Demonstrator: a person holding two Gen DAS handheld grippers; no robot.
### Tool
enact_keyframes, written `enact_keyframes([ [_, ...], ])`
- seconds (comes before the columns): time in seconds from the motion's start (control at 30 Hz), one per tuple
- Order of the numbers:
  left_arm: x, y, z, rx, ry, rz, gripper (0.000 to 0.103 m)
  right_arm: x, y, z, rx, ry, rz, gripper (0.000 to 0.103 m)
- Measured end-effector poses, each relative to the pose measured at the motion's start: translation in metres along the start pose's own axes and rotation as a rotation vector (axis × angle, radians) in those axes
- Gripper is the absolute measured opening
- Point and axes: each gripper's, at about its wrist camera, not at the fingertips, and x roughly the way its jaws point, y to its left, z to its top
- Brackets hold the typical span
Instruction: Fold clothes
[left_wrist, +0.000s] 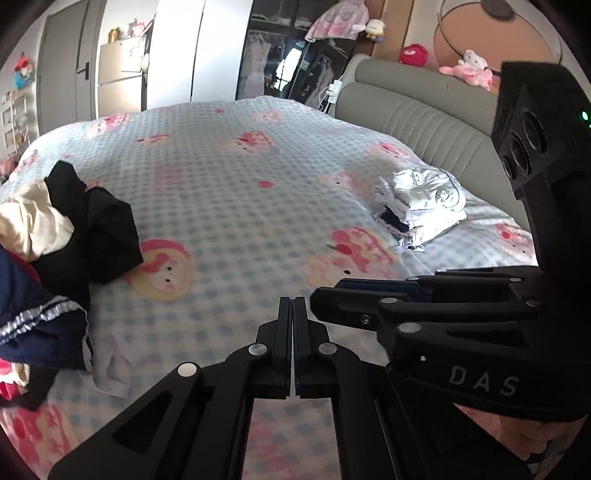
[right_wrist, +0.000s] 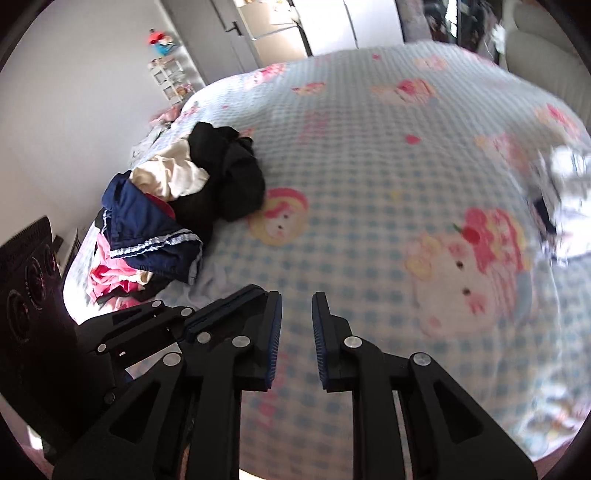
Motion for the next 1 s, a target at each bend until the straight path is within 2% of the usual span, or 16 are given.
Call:
enact_keyframes([
  [0.07, 0.011, 0.007, -0.008, -0.052, 0.038, 0.038, 0.000, 0.007, -0.003, -0.007, -0.010, 0.020, -0.007, 0.017],
  [0.17, 0.009, 0.030, -0.022, -0.099, 0.065, 0.109, 0.000, 0.028, 0.007, -0.010, -0.029, 0.065, 0.032, 0.022],
  [0.27, -0.004, 0.065, -0.029, -0.147, 0.069, 0.206, 0.002, 0.054, 0.033, -0.004, -0.074, 0.097, 0.058, 0.023],
  [0.33, -0.011, 0.095, -0.033, -0.202, 0.067, 0.270, 0.002, 0.071, 0.053, 0.002, -0.101, 0.110, 0.076, 0.028],
  [0.4, -0.022, 0.128, -0.040, -0.269, 0.063, 0.336, 0.004, 0.089, 0.076, 0.011, -0.138, 0.119, 0.099, 0.046],
  [0.43, -0.027, 0.145, -0.045, -0.303, 0.062, 0.368, 0.005, 0.099, 0.087, 0.014, -0.161, 0.124, 0.105, 0.051],
  [0.47, -0.031, 0.163, -0.051, -0.342, 0.066, 0.389, 0.013, 0.108, 0.099, 0.018, -0.183, 0.128, 0.110, 0.056],
  [0.5, -0.034, 0.181, -0.056, -0.382, 0.073, 0.398, 0.031, 0.121, 0.110, 0.021, -0.202, 0.140, 0.116, 0.057],
  [0.57, -0.039, 0.215, -0.066, -0.455, 0.085, 0.407, 0.058, 0.146, 0.133, 0.026, -0.238, 0.163, 0.126, 0.059],
  [0.63, -0.046, 0.244, -0.071, -0.517, 0.060, 0.415, 0.058, 0.173, 0.153, 0.032, -0.264, 0.180, 0.144, 0.060],
  [0.7, -0.056, 0.270, -0.075, -0.575, 0.012, 0.417, 0.058, 0.199, 0.163, 0.036, -0.271, 0.185, 0.137, 0.066],
  [0.8, -0.068, 0.295, -0.073, -0.620, -0.066, 0.441, 0.056, 0.238, 0.165, 0.041, -0.244, 0.199, 0.073, 0.072],
  [0.87, -0.066, 0.305, -0.069, -0.618, -0.075, 0.450, 0.056, 0.264, 0.160, 0.040, -0.185, 0.245, 0.062, 0.073],
  [0.93, -0.062, 0.311, -0.066, -0.610, -0.072, 0.451, 0.054, 0.278, 0.158, 0.035, -0.147, 0.295, 0.128, 0.058],
  [0.97, -0.059, 0.309, -0.065, -0.594, -0.068, 0.450, 0.052, 0.283, 0.159, 0.032, -0.139, 0.316, 0.159, 0.040],
  [1.0, -0.057, 0.307, -0.063, -0.574, -0.065, 0.449, 0.044, 0.274, 0.161, 0.032, -0.158, 0.291, 0.163, 0.021],
])
